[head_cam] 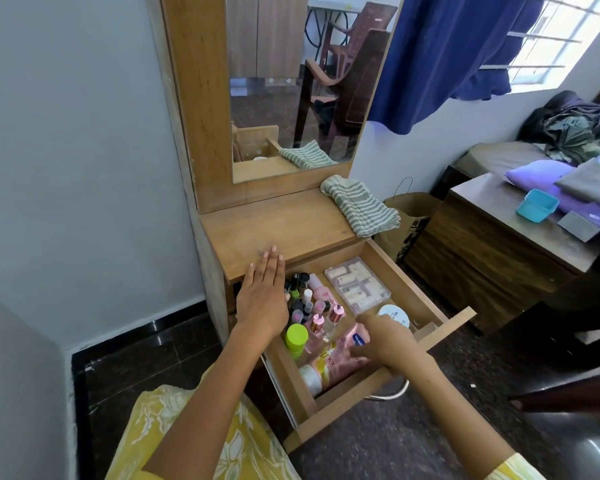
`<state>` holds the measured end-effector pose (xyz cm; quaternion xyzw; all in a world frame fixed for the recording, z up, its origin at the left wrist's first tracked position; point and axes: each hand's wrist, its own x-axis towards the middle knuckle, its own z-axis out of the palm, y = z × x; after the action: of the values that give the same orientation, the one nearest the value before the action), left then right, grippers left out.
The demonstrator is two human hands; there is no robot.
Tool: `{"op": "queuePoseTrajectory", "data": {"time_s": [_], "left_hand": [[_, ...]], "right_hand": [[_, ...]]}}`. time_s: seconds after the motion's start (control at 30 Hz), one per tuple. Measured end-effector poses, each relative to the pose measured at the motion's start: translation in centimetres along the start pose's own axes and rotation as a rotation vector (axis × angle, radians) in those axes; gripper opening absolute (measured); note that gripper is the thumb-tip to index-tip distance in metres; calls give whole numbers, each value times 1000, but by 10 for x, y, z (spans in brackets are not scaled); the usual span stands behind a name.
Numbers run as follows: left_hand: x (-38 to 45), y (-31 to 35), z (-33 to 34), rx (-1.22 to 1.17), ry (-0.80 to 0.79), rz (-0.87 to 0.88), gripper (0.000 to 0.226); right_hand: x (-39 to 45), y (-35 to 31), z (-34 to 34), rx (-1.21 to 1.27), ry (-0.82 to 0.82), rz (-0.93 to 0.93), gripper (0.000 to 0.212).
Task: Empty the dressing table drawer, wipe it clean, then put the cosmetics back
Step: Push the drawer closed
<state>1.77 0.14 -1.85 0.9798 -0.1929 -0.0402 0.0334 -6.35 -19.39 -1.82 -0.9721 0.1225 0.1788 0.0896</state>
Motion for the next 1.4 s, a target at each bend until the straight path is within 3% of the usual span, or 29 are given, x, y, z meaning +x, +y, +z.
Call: {"op": "queuePoseTrajectory", "data": {"time_s": [0.13,0.27,0.37,0.43,0.5,0.6,0.7,0.97,1.4], "left_hand": [[-10,7,-11,-38,-29,-3,62],[-48,42,-22,-95,117,4,67],[-98,94,-17,-195,246,92,75],[-132,126,1,-242,347,172,74],[-156,152,35,-256,353,290,72],[-174,170,85,12,263,385,72],[-172,167,106,181,163,359,72],[-150,144,120,283,70,220,72],[-89,102,97,217,227,92,69]], "right_hand": [[-10,10,-14,63,253,-137,34],[-45,34,-14,228,569,-373,12],[-84,70,15,139,690,-494,18],[-102,98,40,59,682,-507,31],[-114,120,65,-6,575,-481,45],[-112,136,100,-182,443,-488,62],[-96,131,123,-255,438,-455,65],[-58,98,149,-163,463,-413,76],[16,51,122,-131,480,-387,70]]}}
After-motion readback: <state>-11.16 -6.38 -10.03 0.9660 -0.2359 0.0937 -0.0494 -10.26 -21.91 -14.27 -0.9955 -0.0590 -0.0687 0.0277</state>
